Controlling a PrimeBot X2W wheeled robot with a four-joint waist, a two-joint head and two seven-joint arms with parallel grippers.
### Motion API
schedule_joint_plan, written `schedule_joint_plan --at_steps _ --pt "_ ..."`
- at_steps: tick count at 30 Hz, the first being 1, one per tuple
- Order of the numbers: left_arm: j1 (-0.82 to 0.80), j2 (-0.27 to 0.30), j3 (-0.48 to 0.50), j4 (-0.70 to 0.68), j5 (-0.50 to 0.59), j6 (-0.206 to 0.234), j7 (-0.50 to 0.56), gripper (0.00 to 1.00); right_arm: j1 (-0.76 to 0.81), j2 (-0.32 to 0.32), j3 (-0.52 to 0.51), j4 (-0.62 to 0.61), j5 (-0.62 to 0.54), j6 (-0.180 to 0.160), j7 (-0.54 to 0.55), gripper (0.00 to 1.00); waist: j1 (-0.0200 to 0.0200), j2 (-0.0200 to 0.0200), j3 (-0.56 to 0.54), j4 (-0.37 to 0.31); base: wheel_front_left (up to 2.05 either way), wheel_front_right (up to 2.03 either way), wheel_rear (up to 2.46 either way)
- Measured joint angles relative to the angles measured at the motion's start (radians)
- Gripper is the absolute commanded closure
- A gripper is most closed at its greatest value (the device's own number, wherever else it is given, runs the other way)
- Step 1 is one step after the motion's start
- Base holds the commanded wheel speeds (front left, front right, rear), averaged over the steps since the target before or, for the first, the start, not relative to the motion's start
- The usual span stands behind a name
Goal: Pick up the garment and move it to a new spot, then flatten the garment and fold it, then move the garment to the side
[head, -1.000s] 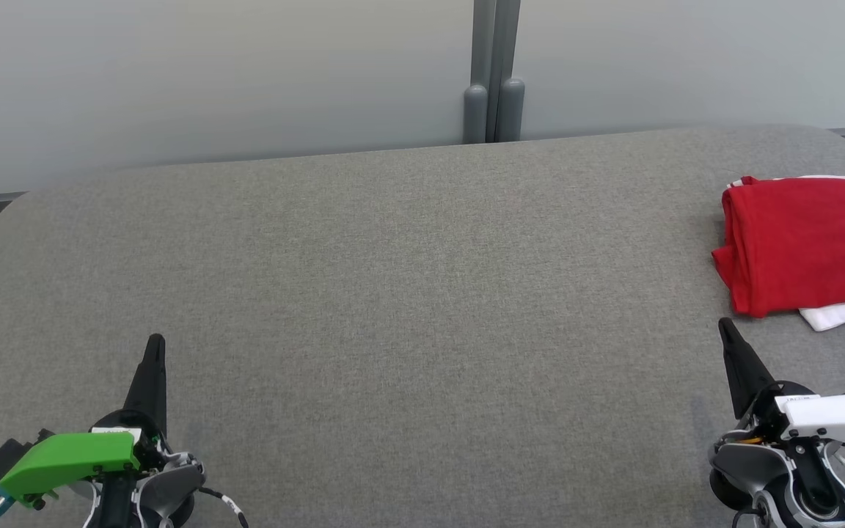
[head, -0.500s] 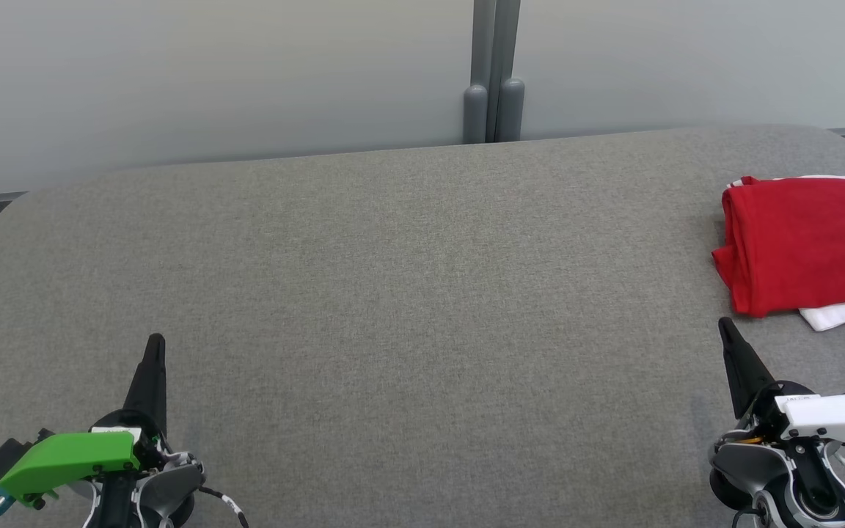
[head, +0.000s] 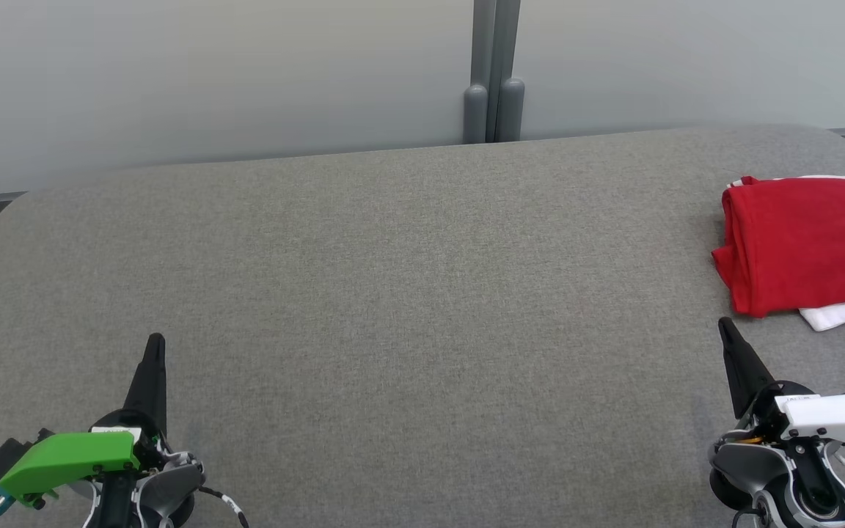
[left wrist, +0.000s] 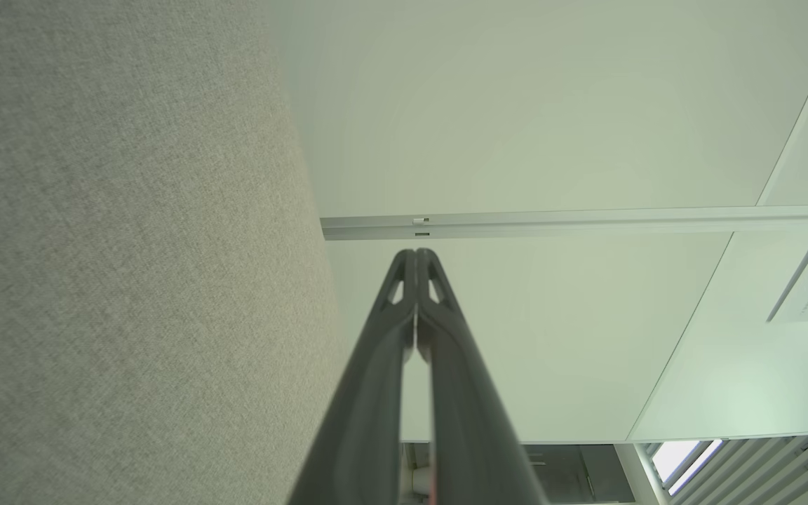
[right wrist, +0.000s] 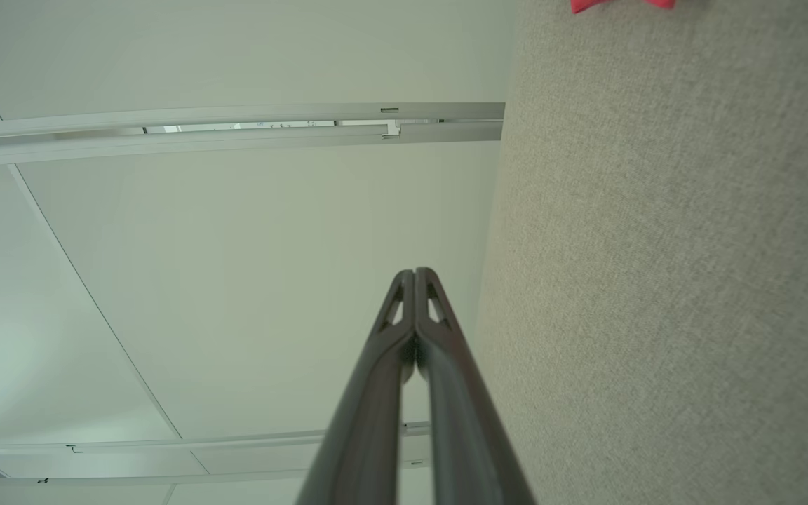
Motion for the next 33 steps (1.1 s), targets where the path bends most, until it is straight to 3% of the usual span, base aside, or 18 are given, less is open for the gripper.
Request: schedule_joint_plan --at_steps 33 --pt "0.0 0.0 0.0 0.0 0.0 0.0 0.0 1.0 0.0 0.0 0.0 0.0 0.0 0.0 0.0 1.0 0.0 0.0 0.0 0.0 0.0 0.0 0.0"
